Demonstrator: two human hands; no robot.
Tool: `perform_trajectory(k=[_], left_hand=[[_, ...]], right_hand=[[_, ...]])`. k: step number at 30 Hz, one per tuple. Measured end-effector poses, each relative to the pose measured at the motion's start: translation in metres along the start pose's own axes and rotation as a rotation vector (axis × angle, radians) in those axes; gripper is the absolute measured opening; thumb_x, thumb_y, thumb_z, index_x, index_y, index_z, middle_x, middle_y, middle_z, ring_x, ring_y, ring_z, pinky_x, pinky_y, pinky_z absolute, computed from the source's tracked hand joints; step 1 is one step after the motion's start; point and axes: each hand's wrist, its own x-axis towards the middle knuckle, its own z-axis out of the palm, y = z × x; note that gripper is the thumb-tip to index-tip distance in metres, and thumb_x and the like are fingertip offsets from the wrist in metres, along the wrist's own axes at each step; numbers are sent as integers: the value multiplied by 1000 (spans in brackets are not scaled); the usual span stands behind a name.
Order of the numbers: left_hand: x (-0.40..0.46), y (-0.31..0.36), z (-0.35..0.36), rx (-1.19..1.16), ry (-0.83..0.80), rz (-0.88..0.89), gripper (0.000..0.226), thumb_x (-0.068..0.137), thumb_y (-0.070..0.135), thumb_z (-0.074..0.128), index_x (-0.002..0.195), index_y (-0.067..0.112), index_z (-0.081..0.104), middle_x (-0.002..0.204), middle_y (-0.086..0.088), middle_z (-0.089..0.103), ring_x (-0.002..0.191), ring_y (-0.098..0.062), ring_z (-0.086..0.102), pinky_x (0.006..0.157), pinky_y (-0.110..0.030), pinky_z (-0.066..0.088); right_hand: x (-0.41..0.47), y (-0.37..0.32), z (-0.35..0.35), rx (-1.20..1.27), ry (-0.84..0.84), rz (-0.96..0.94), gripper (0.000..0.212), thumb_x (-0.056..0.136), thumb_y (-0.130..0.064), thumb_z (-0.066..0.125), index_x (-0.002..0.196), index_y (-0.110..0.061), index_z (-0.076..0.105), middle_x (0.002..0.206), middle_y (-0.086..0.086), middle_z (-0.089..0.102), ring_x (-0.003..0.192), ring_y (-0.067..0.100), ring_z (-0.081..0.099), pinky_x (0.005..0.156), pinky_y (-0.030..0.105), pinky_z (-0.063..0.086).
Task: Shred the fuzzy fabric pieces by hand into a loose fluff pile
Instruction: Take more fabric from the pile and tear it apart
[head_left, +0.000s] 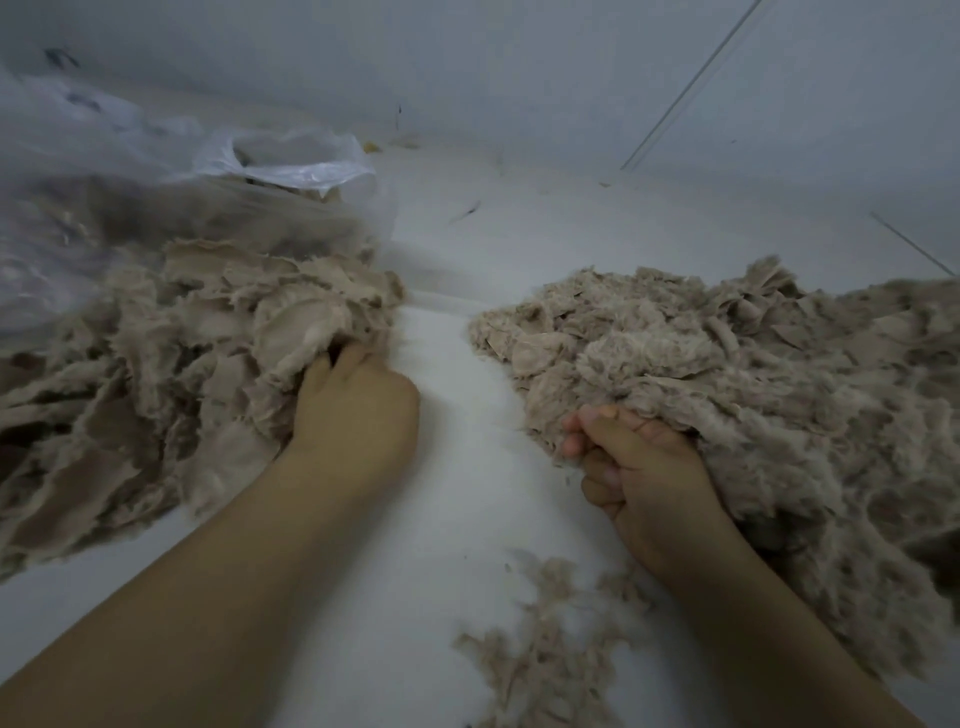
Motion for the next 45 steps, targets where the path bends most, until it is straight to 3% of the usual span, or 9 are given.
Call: perform_trajectory(k=[6, 8, 10, 13, 24, 28, 32, 38, 45], left_hand=[[3, 28, -20, -165, 219, 297, 10, 59, 1, 48, 56, 5, 57, 64, -13, 54, 75, -35, 56, 63, -40, 41], [18, 44, -14, -397, 169, 315, 8, 64, -2, 58, 70, 2, 59, 75, -17, 58, 82, -37, 54, 66, -41, 42], [43, 56, -4, -543, 97, 291, 34, 74, 2, 56, 108, -3, 58, 112, -23, 57, 110, -40, 49, 89, -44, 43], [84, 63, 5, -619, -185, 231, 76, 81, 7, 57, 149, 3, 23, 153, -19, 25, 142, -35, 23, 115, -43, 27], [-3, 77, 8, -759, -26, 520, 40, 87, 15, 51, 126, 8, 52, 128, -10, 55, 113, -24, 52, 99, -34, 42], [-25, 66, 1, -915, -1, 422, 56, 88, 9, 52, 142, 12, 37, 136, -6, 47, 115, -16, 48, 95, -27, 42], [-35, 81, -4, -760, -17, 228, 62, 95, 14, 45, 151, 5, 20, 156, -17, 23, 144, -28, 22, 118, -32, 19], [-67, 121, -10, -641, -37, 98, 75, 92, 26, 38, 153, 0, 2, 161, -22, 2, 150, -33, -3, 123, -42, 2], [-47, 105, -20, -829, -36, -5, 61, 79, 16, 55, 136, 2, 36, 135, -16, 42, 127, -30, 38, 108, -37, 33]], right_hand=[[0, 1, -1, -14, -4, -3, 27, 101, -9, 47, 78, -4, 61, 63, 3, 60, 43, 8, 22, 40, 18, 17], [0, 1, 0, -11, -5, -9, 27, 100, -9, 47, 78, -3, 60, 62, 3, 59, 42, 7, 22, 39, 17, 17], [0, 0, 1, -4, -4, -10, 26, 100, -9, 47, 79, -3, 59, 61, 2, 59, 42, 7, 23, 39, 17, 17], [0, 0, 2, 16, -3, -1, 25, 101, -8, 46, 80, -2, 58, 60, 1, 60, 40, 5, 23, 39, 17, 16], [2, 3, 1, 92, -4, -23, 19, 100, -5, 46, 95, -9, 65, 61, 2, 63, 37, 3, 29, 35, 14, 23], [2, 4, 0, 67, 8, -26, 20, 101, -5, 47, 99, -11, 66, 72, 1, 71, 37, 2, 31, 34, 14, 26], [2, 4, 1, 46, 15, -22, 18, 101, -6, 47, 103, -11, 65, 82, 2, 75, 37, 2, 32, 35, 15, 28], [3, 3, 3, 100, 30, -42, 19, 101, -5, 46, 96, -9, 64, 73, 3, 71, 37, 3, 34, 35, 16, 29], [2, 7, 6, 43, 99, -76, 20, 101, -5, 47, 92, -9, 64, 69, 2, 70, 38, 2, 34, 35, 15, 30]])
